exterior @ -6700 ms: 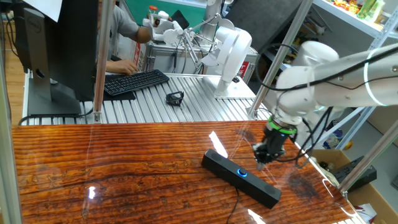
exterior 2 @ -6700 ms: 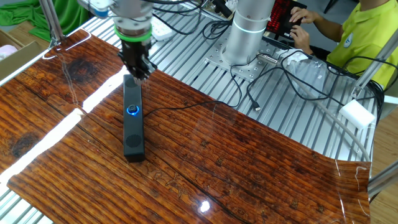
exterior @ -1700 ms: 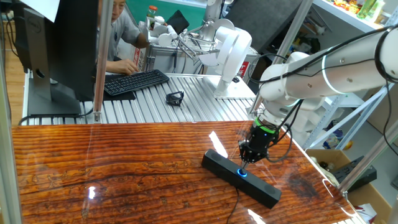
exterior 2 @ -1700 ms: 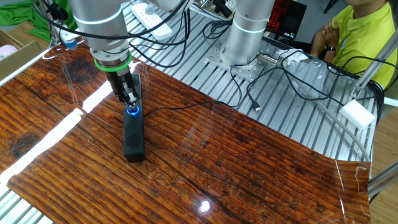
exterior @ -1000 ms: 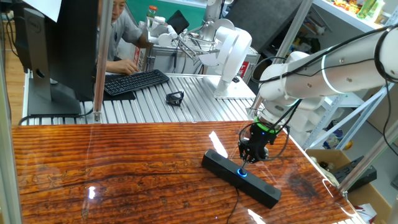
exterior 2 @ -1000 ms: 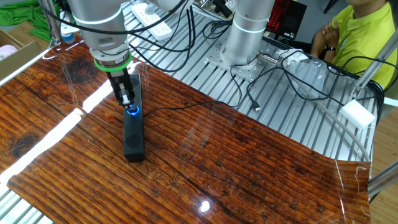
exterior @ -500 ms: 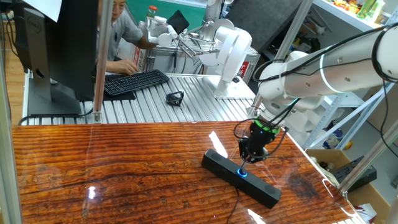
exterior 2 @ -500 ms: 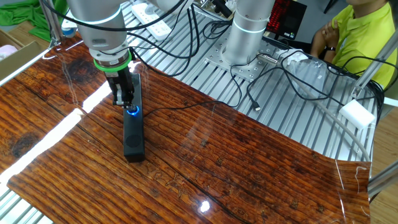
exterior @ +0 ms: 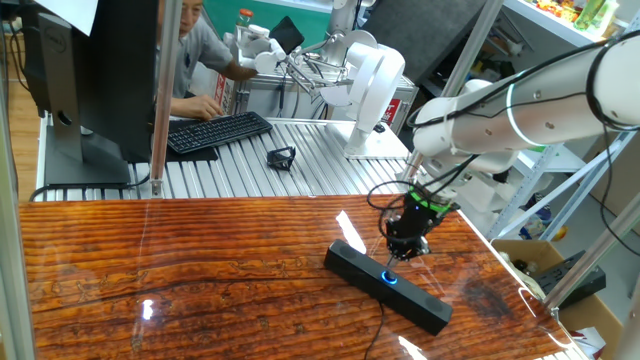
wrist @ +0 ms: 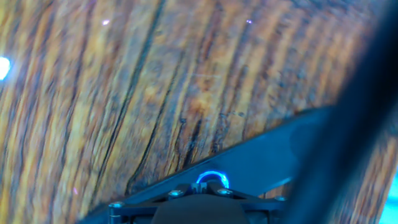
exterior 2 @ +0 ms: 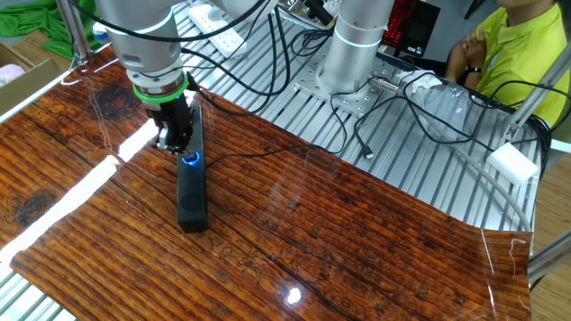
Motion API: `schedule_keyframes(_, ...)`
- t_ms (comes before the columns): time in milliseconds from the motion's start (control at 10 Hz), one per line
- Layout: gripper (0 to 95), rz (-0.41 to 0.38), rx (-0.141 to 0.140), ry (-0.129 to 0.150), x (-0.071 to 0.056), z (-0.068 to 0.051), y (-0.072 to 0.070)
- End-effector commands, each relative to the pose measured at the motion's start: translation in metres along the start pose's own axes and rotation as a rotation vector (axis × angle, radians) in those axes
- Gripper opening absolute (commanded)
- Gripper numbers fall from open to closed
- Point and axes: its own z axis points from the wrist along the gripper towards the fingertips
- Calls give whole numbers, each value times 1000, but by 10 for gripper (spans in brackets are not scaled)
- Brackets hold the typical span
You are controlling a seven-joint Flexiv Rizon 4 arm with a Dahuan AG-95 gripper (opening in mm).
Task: Turn the knob to decrease the volume of the speaker
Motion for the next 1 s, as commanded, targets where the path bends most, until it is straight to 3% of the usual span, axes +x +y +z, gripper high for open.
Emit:
schedule_keyframes(100,0,242,0,-4,-2,-3,3)
schedule_keyframes(500,0,381,-5,-2,-2,-4,3)
schedule_keyframes(1000,0,475,-9,3,-2,-4,3)
